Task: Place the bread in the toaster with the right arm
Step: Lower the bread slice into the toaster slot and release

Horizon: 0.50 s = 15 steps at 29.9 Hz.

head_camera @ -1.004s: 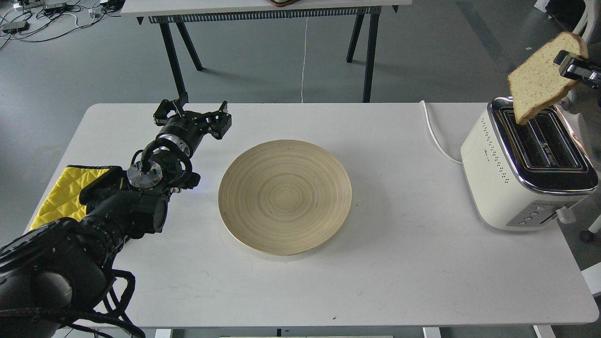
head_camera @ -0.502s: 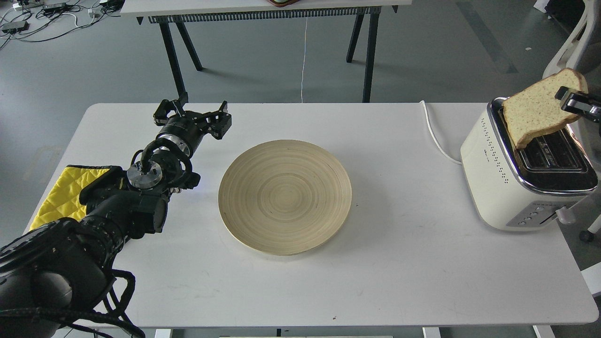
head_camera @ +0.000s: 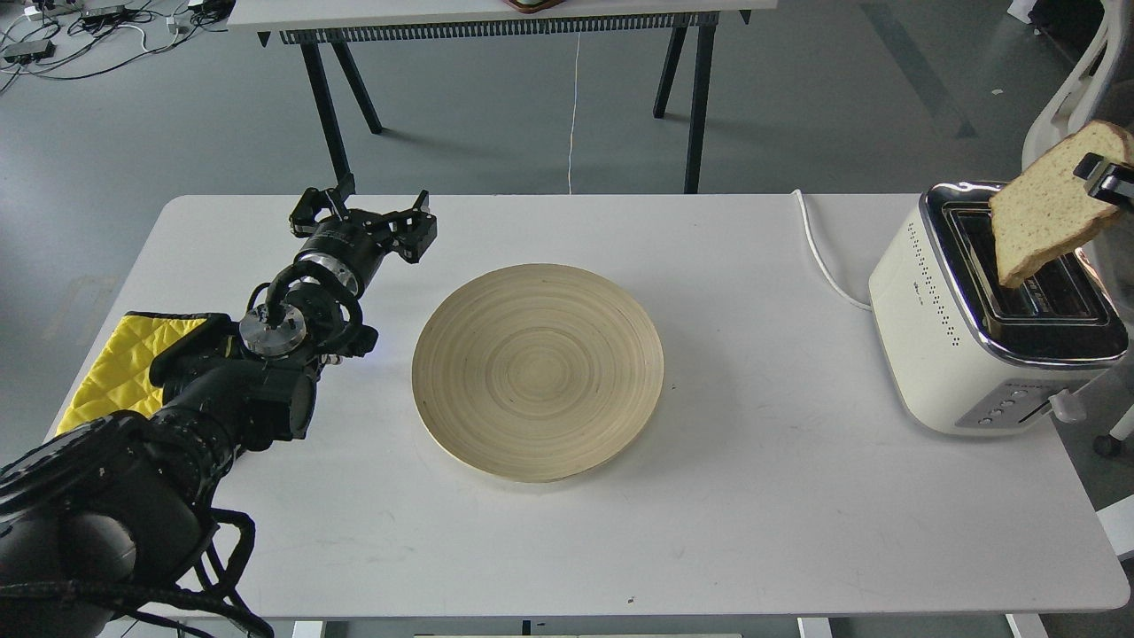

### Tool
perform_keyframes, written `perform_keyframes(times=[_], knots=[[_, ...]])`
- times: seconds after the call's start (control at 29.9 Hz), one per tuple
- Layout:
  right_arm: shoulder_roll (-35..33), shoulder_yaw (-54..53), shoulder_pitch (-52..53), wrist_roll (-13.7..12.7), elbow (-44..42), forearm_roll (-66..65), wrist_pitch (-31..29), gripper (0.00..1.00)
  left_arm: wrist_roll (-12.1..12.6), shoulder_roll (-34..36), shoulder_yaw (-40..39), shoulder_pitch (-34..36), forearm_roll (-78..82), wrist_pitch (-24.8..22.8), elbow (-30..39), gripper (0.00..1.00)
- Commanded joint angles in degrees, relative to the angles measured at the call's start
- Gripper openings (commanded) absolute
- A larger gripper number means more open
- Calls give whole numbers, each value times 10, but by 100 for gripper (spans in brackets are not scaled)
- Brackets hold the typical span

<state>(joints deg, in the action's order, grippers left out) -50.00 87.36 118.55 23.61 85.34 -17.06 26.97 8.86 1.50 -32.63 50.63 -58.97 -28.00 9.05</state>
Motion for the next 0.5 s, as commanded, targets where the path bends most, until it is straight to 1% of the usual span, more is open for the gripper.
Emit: perform_keyframes(times=[0.0, 0.47], knots=[[-3, 0, 1, -1, 0, 0, 0, 4, 0, 0, 0, 0, 0, 0, 0, 100], [0, 1, -10, -1, 8, -3, -5, 4, 0, 0, 0, 0, 0, 0, 0, 100]])
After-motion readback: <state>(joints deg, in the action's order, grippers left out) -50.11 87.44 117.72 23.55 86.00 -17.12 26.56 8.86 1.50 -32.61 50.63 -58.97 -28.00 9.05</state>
